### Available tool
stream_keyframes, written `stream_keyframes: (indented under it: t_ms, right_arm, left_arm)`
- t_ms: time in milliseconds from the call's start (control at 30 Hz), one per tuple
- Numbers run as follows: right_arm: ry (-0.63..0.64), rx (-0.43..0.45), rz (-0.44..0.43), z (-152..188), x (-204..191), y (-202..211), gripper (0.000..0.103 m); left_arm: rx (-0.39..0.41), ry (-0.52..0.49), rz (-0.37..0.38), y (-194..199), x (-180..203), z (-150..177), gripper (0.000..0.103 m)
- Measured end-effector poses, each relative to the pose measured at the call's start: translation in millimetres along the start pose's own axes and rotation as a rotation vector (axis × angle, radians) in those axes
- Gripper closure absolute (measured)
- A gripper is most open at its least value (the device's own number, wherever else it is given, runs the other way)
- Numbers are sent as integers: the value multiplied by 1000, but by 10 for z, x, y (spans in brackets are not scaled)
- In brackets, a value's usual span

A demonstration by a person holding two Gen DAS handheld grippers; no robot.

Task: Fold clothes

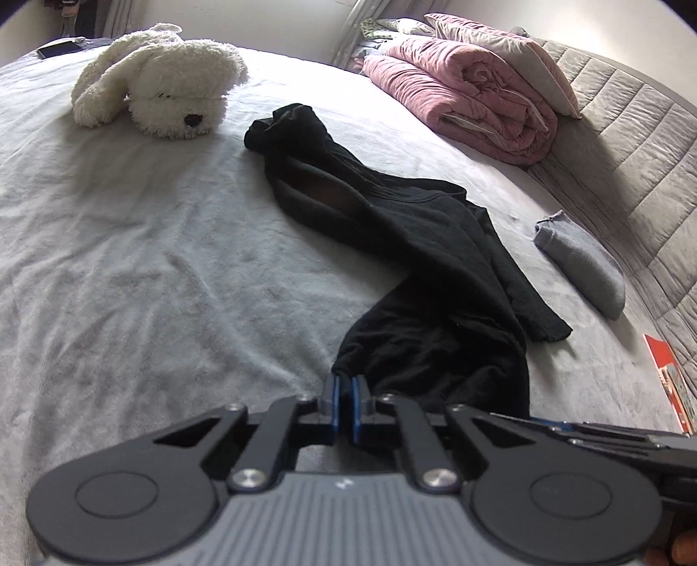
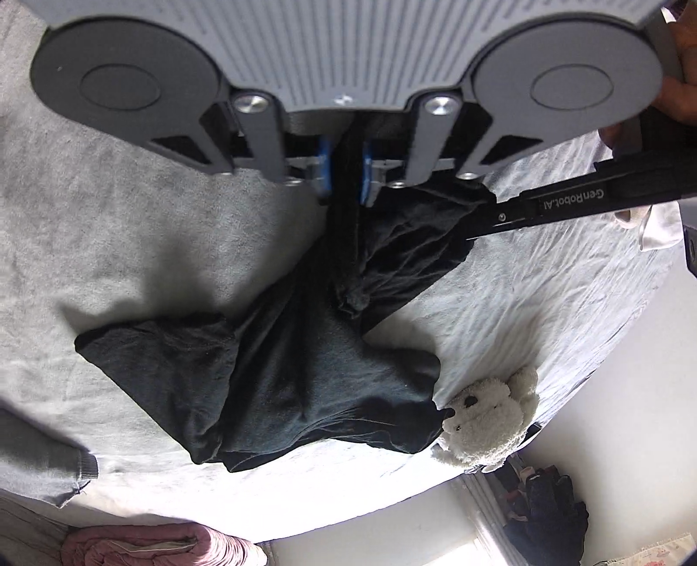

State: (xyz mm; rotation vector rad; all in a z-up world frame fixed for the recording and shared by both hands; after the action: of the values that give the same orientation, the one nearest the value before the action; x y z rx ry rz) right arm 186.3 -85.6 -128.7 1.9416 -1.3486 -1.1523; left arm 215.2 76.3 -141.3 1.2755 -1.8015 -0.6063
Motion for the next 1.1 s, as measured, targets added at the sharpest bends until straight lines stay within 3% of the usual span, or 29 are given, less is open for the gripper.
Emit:
stream_keyframes:
  t_ms: [167,500,633,733,900,1100]
  right_arm:
    - [39,75,50,-85,20,275,99]
    - [110,262,136,-348,76,849,99]
    - [97,299,121,-416,135,990,99]
    - [95,320,91,-440,128,1101,99]
    - [118,343,50,-450,69,1237,101]
    - [132,277,-10,-350,70,1162,101]
  left_arm:
    - [32,4,61,226,199,23,100]
    - [127,-115,188,824,916,151,100]
    - [131,-134,224,1001,1087,281,101]
    - [106,-148,252,1053,1206,401,101]
    - [-1,-186,258,890,1307,704,101]
    - [-46,-160,238,744,1108,836,98]
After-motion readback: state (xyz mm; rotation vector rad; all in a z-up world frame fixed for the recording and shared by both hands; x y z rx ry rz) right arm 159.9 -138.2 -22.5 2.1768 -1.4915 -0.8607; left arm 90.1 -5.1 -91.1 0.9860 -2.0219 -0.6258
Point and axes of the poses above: each gripper's, at about its wrist camera, not at the fingertips, and y roughly against the way its jaws point, x to its right, z to its underside, the point moved 7 cm from there along -y, roughly the way its jaws point, and after that the axes turned 8 degrees about -x, right-handed, at the moved point
